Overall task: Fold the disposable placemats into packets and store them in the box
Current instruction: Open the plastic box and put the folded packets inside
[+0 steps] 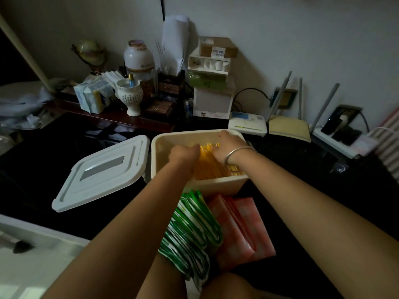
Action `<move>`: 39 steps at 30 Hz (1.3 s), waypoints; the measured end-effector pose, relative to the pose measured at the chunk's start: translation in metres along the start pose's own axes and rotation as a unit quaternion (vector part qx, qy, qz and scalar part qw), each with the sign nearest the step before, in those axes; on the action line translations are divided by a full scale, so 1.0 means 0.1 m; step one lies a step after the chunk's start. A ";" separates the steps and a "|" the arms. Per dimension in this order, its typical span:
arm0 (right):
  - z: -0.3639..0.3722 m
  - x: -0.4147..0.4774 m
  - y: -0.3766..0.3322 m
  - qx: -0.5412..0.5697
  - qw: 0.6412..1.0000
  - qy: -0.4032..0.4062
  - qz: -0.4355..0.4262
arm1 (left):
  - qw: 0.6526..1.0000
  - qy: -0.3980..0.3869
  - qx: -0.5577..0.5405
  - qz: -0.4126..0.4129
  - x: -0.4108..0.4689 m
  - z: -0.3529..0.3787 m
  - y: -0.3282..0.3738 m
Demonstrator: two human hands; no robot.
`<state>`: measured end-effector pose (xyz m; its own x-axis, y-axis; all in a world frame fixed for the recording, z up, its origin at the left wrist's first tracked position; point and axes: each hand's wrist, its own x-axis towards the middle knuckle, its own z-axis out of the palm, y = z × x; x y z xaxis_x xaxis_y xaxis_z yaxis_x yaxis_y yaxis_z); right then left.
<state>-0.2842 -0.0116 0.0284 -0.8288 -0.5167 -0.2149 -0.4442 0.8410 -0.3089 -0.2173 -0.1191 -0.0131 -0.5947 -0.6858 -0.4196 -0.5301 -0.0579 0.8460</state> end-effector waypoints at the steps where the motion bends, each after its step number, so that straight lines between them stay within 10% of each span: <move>1: -0.06 -0.02 0.08 -0.032 0.998 0.047 -0.041 | 1.000 -0.002 -0.025 -0.007 0.02 0.01 -0.03; 6: -0.18 -0.07 0.48 -0.178 0.979 0.082 -0.059 | 0.997 -0.061 -0.009 -0.054 0.09 0.03 -0.16; 13: 0.07 -0.06 0.70 0.063 0.997 0.025 -0.026 | 0.982 -0.114 0.141 -0.057 0.18 0.11 -0.13; 21: 0.16 0.20 0.42 -0.121 0.982 0.107 0.094 | 0.967 -0.128 0.216 -0.037 0.16 0.06 -0.09; 39: 0.19 0.20 0.50 -0.061 0.989 0.123 0.054 | 0.946 -0.145 0.282 0.068 0.11 0.20 -0.07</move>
<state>-0.3163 0.0171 -0.0083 -0.9248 -0.3805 -0.0030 -0.3738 0.9100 -0.1796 -0.2326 -0.1114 -0.0304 -0.7774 -0.4268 -0.4620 -0.6271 0.4691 0.6219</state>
